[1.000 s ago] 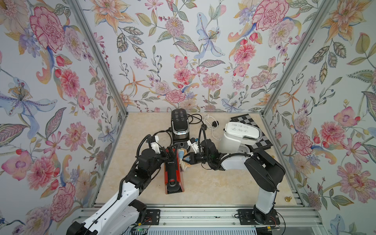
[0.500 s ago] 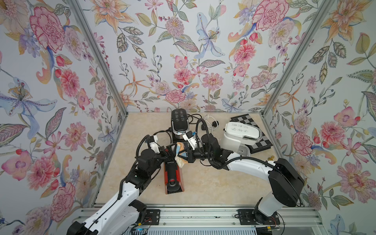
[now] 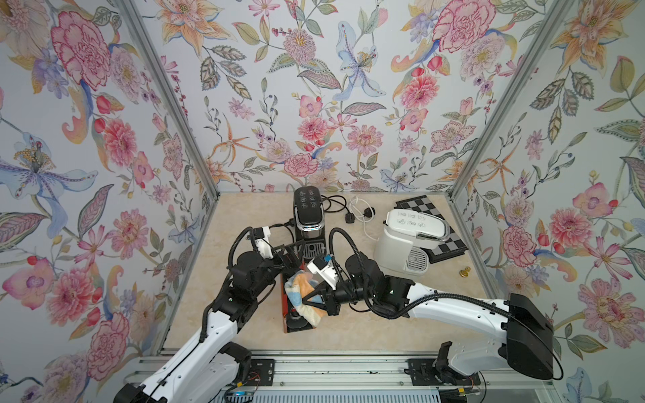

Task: Wipe the surface of a coffee machine
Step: Wipe the dirt from the surface of the coffee machine.

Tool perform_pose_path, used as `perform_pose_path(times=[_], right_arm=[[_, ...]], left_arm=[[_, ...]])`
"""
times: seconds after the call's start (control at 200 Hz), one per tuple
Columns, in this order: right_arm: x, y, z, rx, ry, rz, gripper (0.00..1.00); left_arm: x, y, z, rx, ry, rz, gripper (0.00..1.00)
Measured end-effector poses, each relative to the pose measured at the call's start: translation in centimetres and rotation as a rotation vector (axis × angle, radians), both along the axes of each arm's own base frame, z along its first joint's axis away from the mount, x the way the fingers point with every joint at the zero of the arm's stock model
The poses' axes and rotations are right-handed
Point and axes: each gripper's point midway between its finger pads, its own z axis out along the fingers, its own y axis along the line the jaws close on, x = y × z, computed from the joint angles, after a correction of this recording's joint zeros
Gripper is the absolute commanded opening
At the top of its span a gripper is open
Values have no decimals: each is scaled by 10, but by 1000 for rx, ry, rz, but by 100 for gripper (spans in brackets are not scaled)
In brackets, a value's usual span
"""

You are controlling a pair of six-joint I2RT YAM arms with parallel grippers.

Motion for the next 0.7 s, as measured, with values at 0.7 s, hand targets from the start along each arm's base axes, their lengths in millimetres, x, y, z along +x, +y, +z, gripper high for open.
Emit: perform_pose_path(times=[0.7], right_arm=[[18, 11, 66, -6, -206, -29, 0]], left_arm=[[4, 35, 30, 137, -92, 30, 99]])
